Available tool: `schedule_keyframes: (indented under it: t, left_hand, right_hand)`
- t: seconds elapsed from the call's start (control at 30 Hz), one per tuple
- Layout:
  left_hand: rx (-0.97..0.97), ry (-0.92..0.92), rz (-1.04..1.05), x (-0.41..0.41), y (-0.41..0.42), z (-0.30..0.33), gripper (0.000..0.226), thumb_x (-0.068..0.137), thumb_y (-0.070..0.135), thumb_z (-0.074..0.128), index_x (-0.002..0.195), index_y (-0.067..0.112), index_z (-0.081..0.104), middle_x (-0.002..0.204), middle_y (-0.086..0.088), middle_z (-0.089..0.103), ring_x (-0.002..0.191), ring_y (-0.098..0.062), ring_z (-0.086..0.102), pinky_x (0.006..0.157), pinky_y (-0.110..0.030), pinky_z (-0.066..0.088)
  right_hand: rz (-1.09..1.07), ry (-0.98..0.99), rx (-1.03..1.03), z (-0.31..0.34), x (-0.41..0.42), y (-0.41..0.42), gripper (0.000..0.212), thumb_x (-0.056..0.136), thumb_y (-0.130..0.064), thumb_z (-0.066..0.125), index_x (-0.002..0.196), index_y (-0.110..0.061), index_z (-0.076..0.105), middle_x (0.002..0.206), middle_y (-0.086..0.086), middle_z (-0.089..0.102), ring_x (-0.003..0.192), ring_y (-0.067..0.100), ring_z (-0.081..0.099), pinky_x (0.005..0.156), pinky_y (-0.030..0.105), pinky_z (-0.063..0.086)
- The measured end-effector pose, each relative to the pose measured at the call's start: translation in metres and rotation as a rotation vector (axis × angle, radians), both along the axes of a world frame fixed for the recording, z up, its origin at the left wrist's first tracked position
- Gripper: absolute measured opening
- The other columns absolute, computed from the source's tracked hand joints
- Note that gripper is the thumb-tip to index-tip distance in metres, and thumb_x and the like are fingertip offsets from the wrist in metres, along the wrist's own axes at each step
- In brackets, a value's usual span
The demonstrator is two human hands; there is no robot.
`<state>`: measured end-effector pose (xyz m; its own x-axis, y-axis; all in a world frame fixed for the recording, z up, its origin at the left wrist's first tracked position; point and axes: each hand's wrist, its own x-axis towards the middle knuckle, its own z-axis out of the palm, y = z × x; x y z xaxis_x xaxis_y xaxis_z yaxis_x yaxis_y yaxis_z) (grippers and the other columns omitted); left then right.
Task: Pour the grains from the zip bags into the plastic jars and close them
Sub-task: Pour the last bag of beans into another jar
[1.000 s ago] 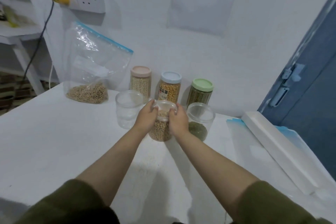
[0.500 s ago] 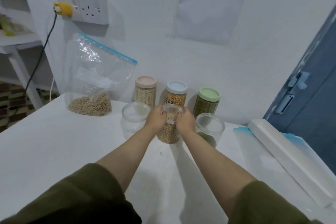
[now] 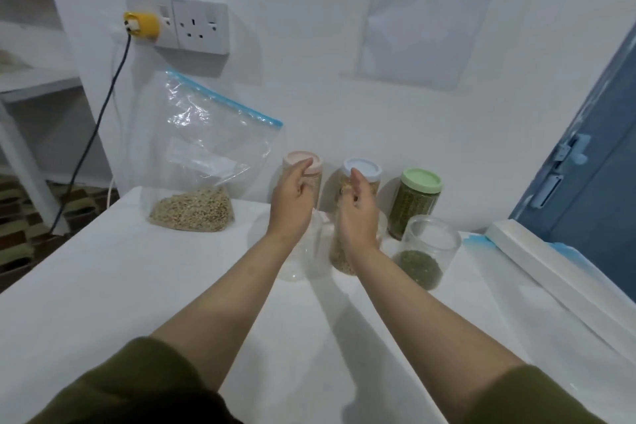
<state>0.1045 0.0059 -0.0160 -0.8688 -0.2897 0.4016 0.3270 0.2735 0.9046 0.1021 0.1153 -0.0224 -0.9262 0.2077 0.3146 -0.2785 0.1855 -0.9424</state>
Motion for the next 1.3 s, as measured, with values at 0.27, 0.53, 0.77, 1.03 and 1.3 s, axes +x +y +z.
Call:
schedule_keyframes:
  t: [0.27, 0.53, 0.77, 1.03, 1.3]
  left_hand:
    - [-0.1, -0.333, -0.1, 0.004, -0.059, -0.036, 0.051, 0.093, 0.014, 0.053, 0.144, 0.019, 0.046, 0.146, -0.004, 0.045, 0.133, -0.021, 0.045, 0.114, -0.031, 0.032]
    - [0.094, -0.397, -0.258, 0.035, -0.077, -0.067, 0.046, 0.098, 0.033, 0.057, 0.142, 0.037, 0.044, 0.135, 0.013, 0.053, 0.123, -0.013, 0.054, 0.109, -0.04, 0.042]
    - [0.174, -0.353, -0.248, 0.066, -0.079, -0.083, 0.049, 0.098, 0.033, 0.058, 0.143, 0.038, 0.04, 0.137, 0.006, 0.054, 0.124, -0.014, 0.053, 0.104, -0.036, 0.045]
    - [0.211, -0.347, -0.242, 0.09, -0.077, -0.093, 0.04, 0.096, 0.038, 0.056, 0.135, 0.032, 0.049, 0.129, 0.012, 0.058, 0.121, -0.01, 0.054, 0.106, -0.041, 0.044]
    - [0.128, -0.393, -0.25, 0.094, -0.08, -0.081, 0.038, 0.094, 0.033, 0.051, 0.132, 0.036, 0.05, 0.122, 0.012, 0.062, 0.115, -0.012, 0.057, 0.105, -0.041, 0.044]
  right_hand:
    - [0.156, -0.254, 0.164, -0.018, 0.01, -0.056, 0.049, 0.098, -0.019, 0.044, 0.146, -0.016, 0.041, 0.137, -0.003, 0.049, 0.129, 0.017, 0.045, 0.108, 0.031, 0.035]
    - [0.171, -0.372, 0.101, -0.039, 0.028, -0.047, 0.056, 0.099, -0.022, 0.051, 0.152, -0.027, 0.033, 0.156, 0.0, 0.037, 0.142, 0.018, 0.035, 0.114, 0.036, 0.033]
    - [0.132, -0.333, 0.003, -0.049, 0.064, -0.041, 0.063, 0.095, -0.027, 0.062, 0.151, -0.023, 0.033, 0.144, -0.002, 0.043, 0.13, 0.016, 0.045, 0.1, 0.027, 0.037]
    - [0.069, -0.284, -0.16, -0.066, 0.093, -0.046, 0.034, 0.093, -0.027, 0.066, 0.124, -0.026, 0.052, 0.119, -0.006, 0.06, 0.104, 0.001, 0.056, 0.082, 0.021, 0.044]
    - [0.177, -0.283, -0.215, -0.067, 0.091, -0.041, 0.028, 0.097, -0.022, 0.059, 0.124, -0.026, 0.065, 0.125, -0.002, 0.066, 0.115, 0.016, 0.062, 0.102, 0.037, 0.049]
